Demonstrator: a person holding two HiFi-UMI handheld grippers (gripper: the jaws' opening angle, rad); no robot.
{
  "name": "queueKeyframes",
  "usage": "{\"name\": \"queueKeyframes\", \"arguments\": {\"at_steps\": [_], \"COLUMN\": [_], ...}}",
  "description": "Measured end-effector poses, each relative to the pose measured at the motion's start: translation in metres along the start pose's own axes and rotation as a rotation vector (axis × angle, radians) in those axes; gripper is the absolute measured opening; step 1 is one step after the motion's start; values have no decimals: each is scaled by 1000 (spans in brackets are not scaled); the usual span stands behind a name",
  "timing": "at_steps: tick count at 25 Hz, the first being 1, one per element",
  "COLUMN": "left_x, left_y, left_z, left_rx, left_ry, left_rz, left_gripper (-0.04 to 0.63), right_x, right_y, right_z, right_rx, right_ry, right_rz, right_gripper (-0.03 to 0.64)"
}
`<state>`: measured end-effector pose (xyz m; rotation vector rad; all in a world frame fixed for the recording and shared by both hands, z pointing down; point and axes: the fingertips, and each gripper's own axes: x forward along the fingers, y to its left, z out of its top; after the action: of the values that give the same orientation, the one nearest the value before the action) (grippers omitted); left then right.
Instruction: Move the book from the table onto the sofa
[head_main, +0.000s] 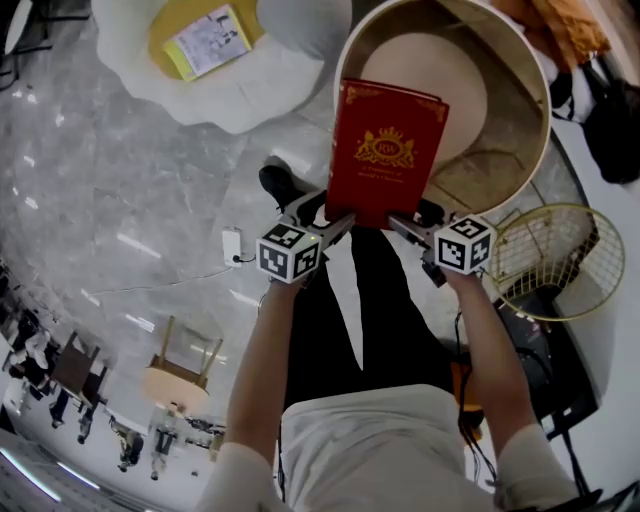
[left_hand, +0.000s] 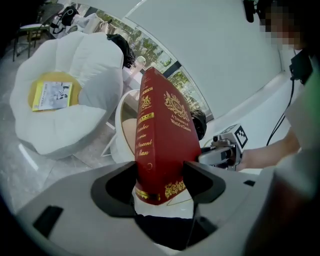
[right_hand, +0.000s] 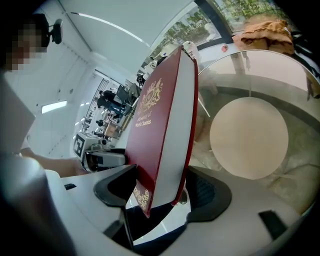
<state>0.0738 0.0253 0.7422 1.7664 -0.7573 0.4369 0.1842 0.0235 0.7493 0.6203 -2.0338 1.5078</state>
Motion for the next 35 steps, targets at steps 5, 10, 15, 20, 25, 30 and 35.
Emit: {"name": "queueKeyframes", "arguments": {"at_steps": [5,10,15,20,25,30,35], "left_x": [-29,-61,-98,-127,-153,-168,-172], "left_y": [25,66,111,146,180,206,230], "left_z": [12,27,46,62,79,94,101], "left_rx": [-15,-50,-56,-63,-63,-74,-94], "left_ry": [-37,-59,-70,-81,-93,-118,-148], "left_rz": [9,9,14,18,27,37,60], "left_gripper": [296,296,296,296,296,296,296], "right_x": [28,69,116,153,189,216,240], "right_y": [25,52,85,109,130,142,143], "right_z": [18,42,68,88,111,133,148], "right_rx": [-26,-54,-69,-84,-104,-145,-187], "right_ry": [4,25,38,49,63,77,110], "right_rz": [10,12,10,14,21,28,35], "right_gripper": [325,325,325,325,325,325,325]}}
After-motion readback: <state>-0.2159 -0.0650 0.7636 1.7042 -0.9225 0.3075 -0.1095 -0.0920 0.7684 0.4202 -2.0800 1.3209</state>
